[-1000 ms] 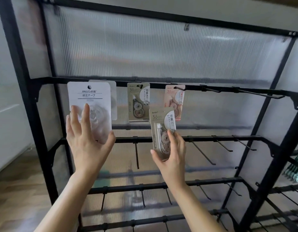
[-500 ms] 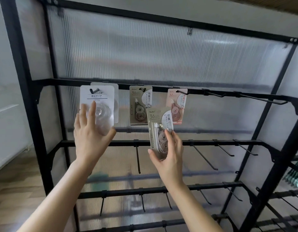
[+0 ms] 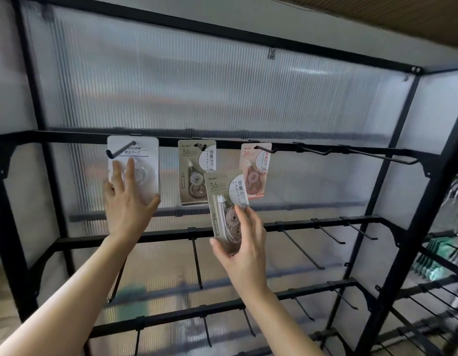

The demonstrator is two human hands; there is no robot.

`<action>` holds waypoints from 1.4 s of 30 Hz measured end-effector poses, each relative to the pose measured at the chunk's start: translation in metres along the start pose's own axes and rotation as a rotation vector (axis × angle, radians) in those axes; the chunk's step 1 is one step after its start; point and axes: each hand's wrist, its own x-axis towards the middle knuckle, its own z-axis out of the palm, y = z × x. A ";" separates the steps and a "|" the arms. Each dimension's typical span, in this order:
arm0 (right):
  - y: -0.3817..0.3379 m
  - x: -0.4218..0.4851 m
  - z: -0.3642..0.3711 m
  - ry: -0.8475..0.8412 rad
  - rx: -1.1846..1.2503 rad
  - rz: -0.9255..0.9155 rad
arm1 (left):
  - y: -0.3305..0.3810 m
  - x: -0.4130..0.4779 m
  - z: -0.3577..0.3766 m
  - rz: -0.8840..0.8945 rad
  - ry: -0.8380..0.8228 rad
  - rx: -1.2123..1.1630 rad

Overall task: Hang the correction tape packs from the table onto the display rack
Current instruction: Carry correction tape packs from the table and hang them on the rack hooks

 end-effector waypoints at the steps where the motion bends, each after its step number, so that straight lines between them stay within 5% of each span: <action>1: 0.000 0.001 0.000 0.000 -0.004 -0.001 | -0.001 0.002 0.001 0.004 -0.001 0.012; 29: -0.034 0.047 0.026 0.083 -0.082 -0.091 | -0.012 -0.064 0.020 0.102 -0.112 0.076; 42: -0.022 0.065 0.057 -0.115 -0.116 0.034 | -0.007 -0.053 0.025 0.130 -0.105 0.034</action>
